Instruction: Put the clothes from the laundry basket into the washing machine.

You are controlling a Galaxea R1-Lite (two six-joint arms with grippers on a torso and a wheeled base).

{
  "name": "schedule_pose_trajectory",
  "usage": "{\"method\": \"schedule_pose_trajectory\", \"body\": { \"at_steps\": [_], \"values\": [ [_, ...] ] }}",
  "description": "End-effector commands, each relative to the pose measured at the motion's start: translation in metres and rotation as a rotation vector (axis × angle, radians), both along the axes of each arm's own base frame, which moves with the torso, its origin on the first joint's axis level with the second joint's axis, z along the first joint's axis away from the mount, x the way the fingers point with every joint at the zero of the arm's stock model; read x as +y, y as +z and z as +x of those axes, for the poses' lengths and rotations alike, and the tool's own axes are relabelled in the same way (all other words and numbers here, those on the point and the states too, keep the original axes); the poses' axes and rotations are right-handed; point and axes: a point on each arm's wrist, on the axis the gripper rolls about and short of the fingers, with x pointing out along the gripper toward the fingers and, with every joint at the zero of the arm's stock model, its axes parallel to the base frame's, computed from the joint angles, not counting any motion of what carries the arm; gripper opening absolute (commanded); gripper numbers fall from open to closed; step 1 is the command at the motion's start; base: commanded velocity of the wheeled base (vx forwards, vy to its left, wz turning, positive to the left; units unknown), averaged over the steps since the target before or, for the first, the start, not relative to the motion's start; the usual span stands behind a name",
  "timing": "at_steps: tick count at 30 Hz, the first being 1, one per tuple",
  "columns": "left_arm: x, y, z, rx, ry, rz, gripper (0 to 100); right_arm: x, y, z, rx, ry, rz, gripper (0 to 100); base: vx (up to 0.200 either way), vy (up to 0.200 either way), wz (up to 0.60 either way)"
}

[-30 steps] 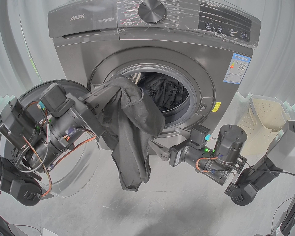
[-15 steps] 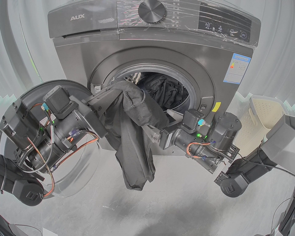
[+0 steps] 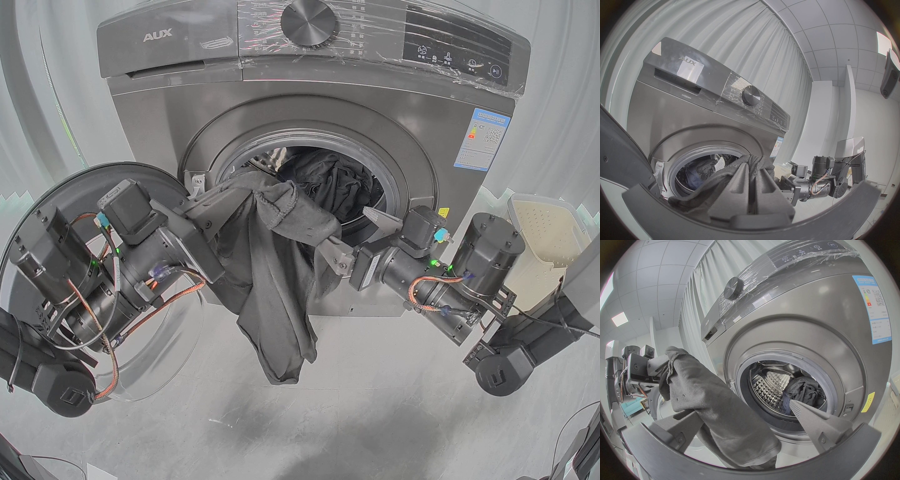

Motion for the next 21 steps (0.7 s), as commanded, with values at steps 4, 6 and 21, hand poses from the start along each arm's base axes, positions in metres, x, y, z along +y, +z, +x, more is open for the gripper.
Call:
{"method": "schedule_pose_trajectory", "body": {
  "at_steps": [4, 6, 21],
  "values": [
    [-0.001, 0.0, 0.002, 0.001, 0.004, -0.001, 0, -0.015, 0.008, 0.002, -0.022, -0.039, -0.004, 100, 0.0, 0.0, 0.0],
    [-0.001, 0.0, 0.002, 0.001, 0.004, -0.001, 0, -0.015, 0.008, 0.004, -0.026, -0.038, -0.004, 100, 0.0, 0.0, 0.0],
    [-0.001, -0.001, 0.001, 0.001, 0.0, 0.001, 0, 0.023, -0.008, 0.01, -0.017, 0.065, -0.014, 100, 0.0, 0.0, 0.0]
  ]
}}
